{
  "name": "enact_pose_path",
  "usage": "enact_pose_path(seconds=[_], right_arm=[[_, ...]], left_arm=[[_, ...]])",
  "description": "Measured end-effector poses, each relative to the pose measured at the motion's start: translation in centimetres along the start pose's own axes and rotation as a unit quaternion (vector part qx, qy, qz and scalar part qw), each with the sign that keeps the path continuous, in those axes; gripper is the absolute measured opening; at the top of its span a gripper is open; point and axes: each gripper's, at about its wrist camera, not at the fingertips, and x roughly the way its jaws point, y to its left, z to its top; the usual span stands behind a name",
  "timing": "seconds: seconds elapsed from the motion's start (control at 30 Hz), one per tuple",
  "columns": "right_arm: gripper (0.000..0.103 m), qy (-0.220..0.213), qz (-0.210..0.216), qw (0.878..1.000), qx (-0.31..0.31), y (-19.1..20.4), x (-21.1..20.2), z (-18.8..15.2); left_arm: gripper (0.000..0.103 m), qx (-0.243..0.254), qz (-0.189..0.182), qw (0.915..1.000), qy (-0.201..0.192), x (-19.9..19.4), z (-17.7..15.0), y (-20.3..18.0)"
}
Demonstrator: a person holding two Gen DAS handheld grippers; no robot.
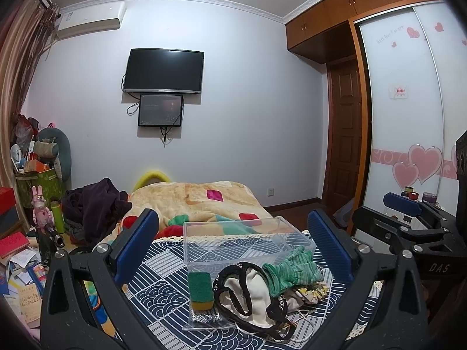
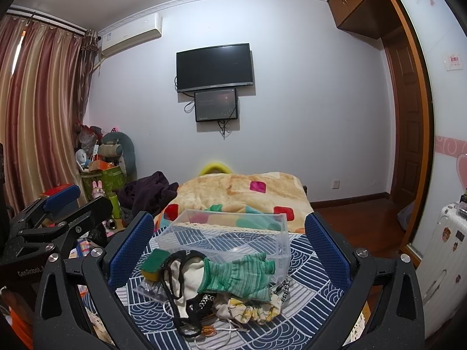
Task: Organize soft objects
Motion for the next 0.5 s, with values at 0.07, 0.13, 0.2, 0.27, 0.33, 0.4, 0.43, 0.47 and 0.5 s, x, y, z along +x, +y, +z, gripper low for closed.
enact_pose_path(seconds=[0.07, 0.13, 0.2, 0.27, 0.33, 0.4, 0.43, 0.47, 0.5], right_arm=[[0.103, 0.0, 0.0, 1.0, 0.0, -0.01, 0.0, 0.0], [0.103, 0.0, 0.0, 1.0, 0.0, -0.01, 0.02, 0.01], [0.103, 0.0, 0.0, 1.0, 0.0, -0.01, 0.04, 0.03], [0.103, 0.0, 0.0, 1.0, 0.001, -0.02, 0.01, -0.03], [0.103, 0.0, 0.001, 1.0, 0.001, -0.01, 0.01, -0.02], [0.103, -0.001, 0.0, 1.0, 0.0, 0.05, 0.02, -0.02], [0.103, -0.001, 0.0, 1.0, 0.0, 0.01, 0.0, -0.05], [0.103, -0.001, 0.0, 1.0, 0.001, -0.01, 0.0, -0.07], [0.103, -0.001, 0.0, 1.0, 0.001, -0.02, 0.03, -0.02]], left_arm=[[0.103, 0.0, 0.001, 1.0, 0.0, 0.03, 0.0, -0.08], [0.103, 0.0, 0.001, 1.0, 0.0, 0.0, -0.01, -0.04], [0.103, -0.001, -0.001, 1.0, 0.0, -0.04, -0.02, 0.04], [0.103, -0.002, -0.001, 1.0, 0.001, -0.05, 0.02, 0.05], [0.103, -0.003, -0.001, 1.0, 0.001, -0.08, 0.06, 0.15], [0.103, -0.003, -0.001, 1.0, 0.001, -0.06, 0.07, 0.1], [0.103, -0.003, -0.001, 1.0, 0.001, -0.07, 0.06, 0.14], [0.103, -0.003, -0.001, 1.0, 0.001, -0.1, 0.06, 0.19], [0.103, -0.003, -0.001, 1.0, 0.001, -0.08, 0.05, 0.17]])
